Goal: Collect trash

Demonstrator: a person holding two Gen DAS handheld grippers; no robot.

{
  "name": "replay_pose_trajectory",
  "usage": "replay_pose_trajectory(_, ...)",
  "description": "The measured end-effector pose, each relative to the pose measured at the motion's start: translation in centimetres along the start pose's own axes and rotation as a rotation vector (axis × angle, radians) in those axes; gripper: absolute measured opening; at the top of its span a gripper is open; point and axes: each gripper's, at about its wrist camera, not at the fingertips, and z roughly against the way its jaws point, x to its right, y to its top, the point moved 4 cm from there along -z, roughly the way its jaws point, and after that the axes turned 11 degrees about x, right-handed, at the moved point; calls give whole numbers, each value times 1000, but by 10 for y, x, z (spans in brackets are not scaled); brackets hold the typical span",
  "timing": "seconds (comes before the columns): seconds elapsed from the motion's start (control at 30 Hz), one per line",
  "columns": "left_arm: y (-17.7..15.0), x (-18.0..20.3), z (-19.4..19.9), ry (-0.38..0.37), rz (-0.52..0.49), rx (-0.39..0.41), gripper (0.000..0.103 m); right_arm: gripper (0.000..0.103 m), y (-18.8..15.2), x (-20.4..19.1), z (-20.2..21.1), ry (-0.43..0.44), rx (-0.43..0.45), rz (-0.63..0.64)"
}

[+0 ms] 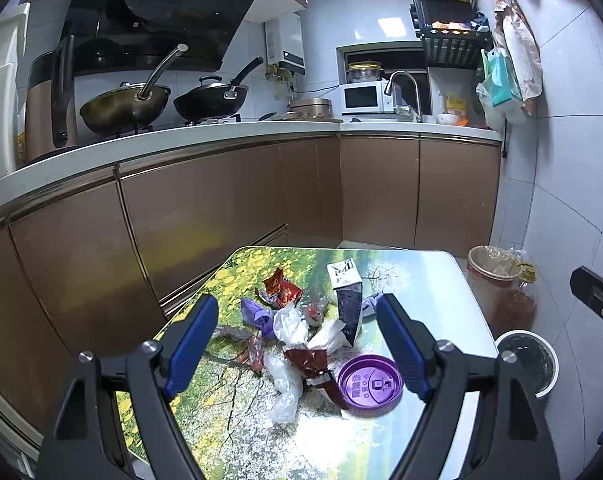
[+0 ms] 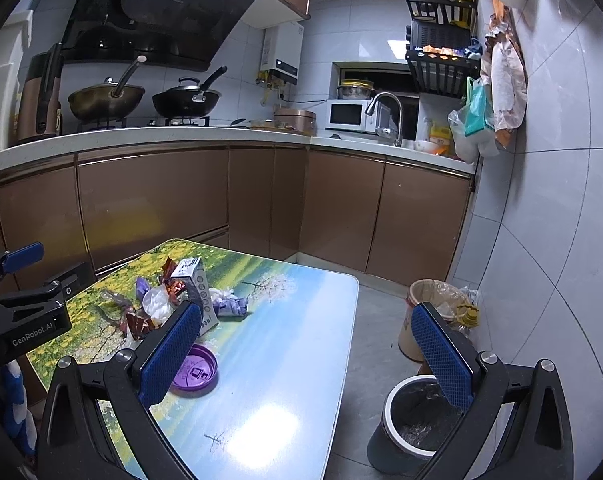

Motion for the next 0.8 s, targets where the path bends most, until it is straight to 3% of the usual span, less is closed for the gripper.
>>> replay_pose_trajectory(0.3, 9, 7, -12, -32, -15, 7, 80, 103, 4, 4, -10, -15, -13, -6)
replay_pose_trajectory(0.8, 0, 6, -38, -46, -11, -46, 80, 103, -1, -2, -33, 39, -47, -32)
